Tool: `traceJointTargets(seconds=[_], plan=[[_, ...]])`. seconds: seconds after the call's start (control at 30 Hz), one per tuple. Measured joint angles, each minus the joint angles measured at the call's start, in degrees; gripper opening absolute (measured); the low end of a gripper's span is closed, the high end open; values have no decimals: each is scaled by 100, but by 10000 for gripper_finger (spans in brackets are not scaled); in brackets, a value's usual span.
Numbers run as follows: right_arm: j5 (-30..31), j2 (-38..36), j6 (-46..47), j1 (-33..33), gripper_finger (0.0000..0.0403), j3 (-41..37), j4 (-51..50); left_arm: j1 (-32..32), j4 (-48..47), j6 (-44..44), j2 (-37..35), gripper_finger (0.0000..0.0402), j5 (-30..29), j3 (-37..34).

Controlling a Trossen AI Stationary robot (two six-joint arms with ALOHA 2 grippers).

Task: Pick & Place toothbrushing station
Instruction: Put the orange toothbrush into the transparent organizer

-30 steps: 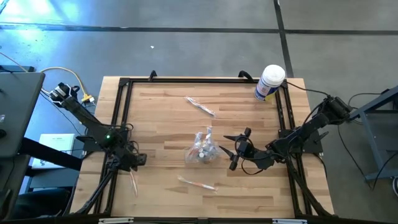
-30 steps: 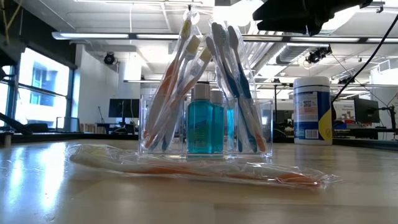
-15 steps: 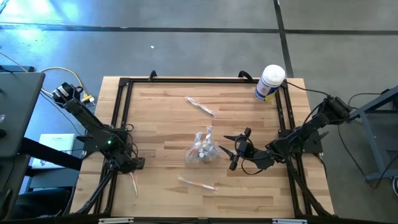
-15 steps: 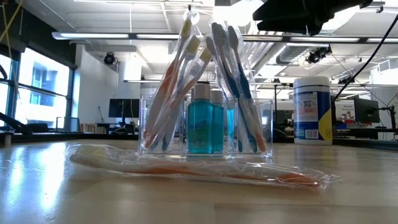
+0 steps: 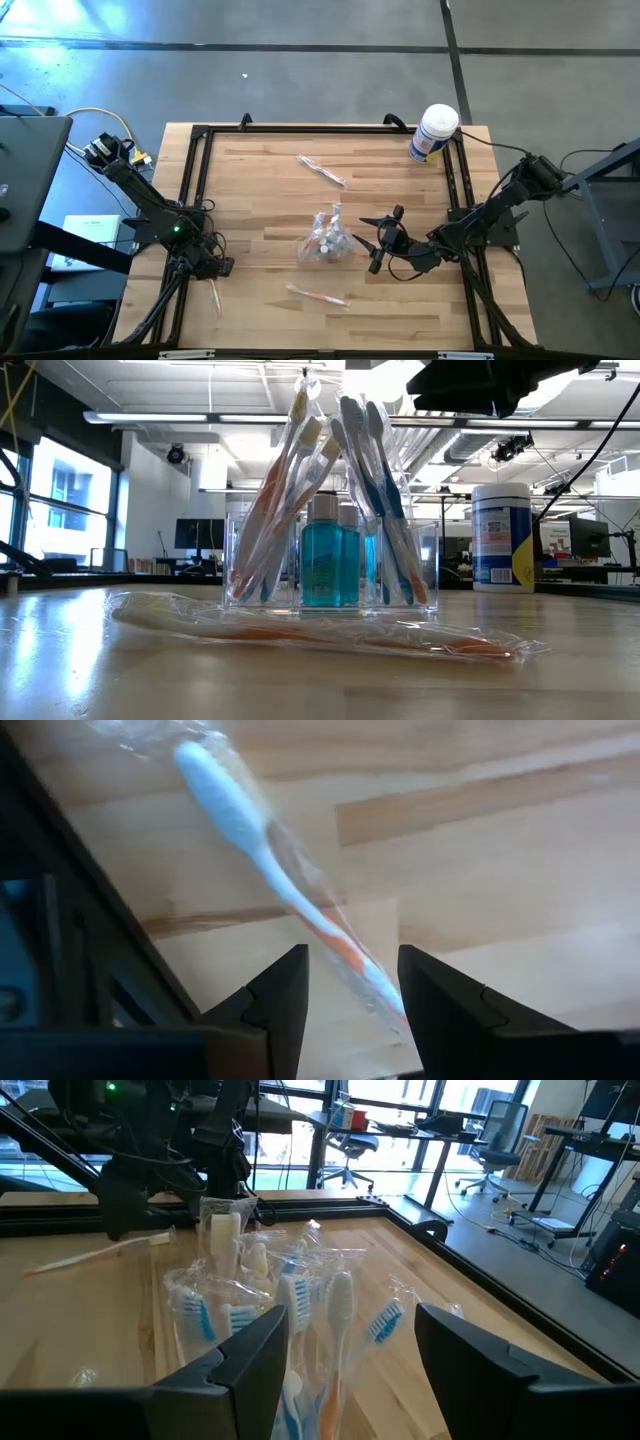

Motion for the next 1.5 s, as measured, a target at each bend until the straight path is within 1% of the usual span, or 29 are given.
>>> traceJointTargets(seconds=[0.17, 0.27, 0.33, 0.43, 0.53, 0.7, 0.93, 1.0, 1.17, 1.33, 1.4, 1.5], plan=[[-1, 0, 0, 0, 210, 0, -7, -5, 165, 137, 0, 149, 74, 1], [-3, 0, 0, 0, 210, 0, -5, -16, 145, -158, 0, 149, 215, 2], [-3, 0, 0, 0, 210, 0, -7, -16, 149, -317, 0, 149, 173, 2], [-7, 0, 0, 0, 210, 0, -18, -16, 90, -208, 56, 149, 66, 2], [-7, 0, 0, 0, 210, 0, -37, -16, 79, -103, 198, 149, 49, 2], [-6, 0, 0, 0, 210, 0, -42, -16, 62, -354, 487, 149, 191, 2], [-6, 0, 2, 0, 210, 0, -42, 10, 66, -355, 829, 149, 186, 2], [-6, 0, 2, 0, 210, 0, -44, 12, 66, -266, 934, 149, 180, 2], [-3, 1, 2, 0, 210, 0, -46, 12, 77, 314, 1224, 149, 139, 21], [-3, 2, 2, 0, 210, 0, -46, 12, 70, 548, 1380, 147, 98, 26], [-3, 1, 2, 2, 210, 0, -46, 12, 62, 749, 1428, 137, 89, 26], [-3, 0, 2, 0, 210, 0, -46, 9, 64, 1086, 1458, 104, -67, 24]])
